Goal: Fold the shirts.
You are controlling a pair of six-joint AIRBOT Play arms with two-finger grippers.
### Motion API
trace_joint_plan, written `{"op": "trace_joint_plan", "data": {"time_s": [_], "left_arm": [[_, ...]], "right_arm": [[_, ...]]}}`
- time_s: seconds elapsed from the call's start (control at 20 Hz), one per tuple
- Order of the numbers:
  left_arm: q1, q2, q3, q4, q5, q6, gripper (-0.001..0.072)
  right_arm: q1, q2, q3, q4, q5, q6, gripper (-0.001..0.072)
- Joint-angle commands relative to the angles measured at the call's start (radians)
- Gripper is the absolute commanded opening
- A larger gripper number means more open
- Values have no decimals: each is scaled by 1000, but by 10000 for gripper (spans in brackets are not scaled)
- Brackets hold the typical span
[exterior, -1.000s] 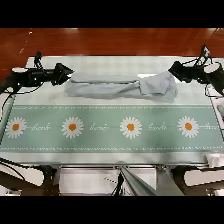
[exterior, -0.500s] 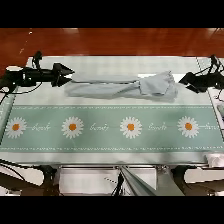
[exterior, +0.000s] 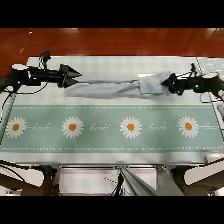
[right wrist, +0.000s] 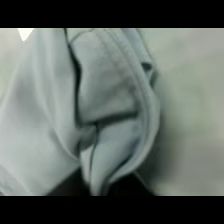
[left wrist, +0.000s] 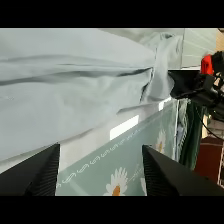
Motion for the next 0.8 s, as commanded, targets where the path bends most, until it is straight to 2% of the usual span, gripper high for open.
{"op": "trace_joint_plan", "data": {"time_s": [0.0,0.05,0.1,0.15,0.2,0.25,0.35,0.4,0.6,0.75], "left_arm": [[-22,10,0,-17,-7,2,579],[-24,17,0,-31,-10,2,575],[-31,26,0,-41,-11,2,451],[-43,33,0,-58,-15,2,279],[-64,35,0,-86,-23,2,146],[-92,35,0,-113,-22,3,107],[-175,35,0,-136,12,2,88],[-224,34,0,-135,39,3,21],[-417,26,0,-135,164,2,22],[-521,13,0,-137,227,1,22]], "right_arm": [[49,24,2,78,-47,-63,39],[49,64,2,73,-28,-98,39],[43,118,2,56,-5,-115,39],[41,177,2,32,27,-114,38],[42,235,2,2,59,-114,39],[48,296,2,-31,96,-105,38],[75,406,2,-104,162,-62,39],[93,454,2,-150,187,-33,39],[202,631,2,-369,243,127,39],[282,758,2,-479,266,236,38]]}}
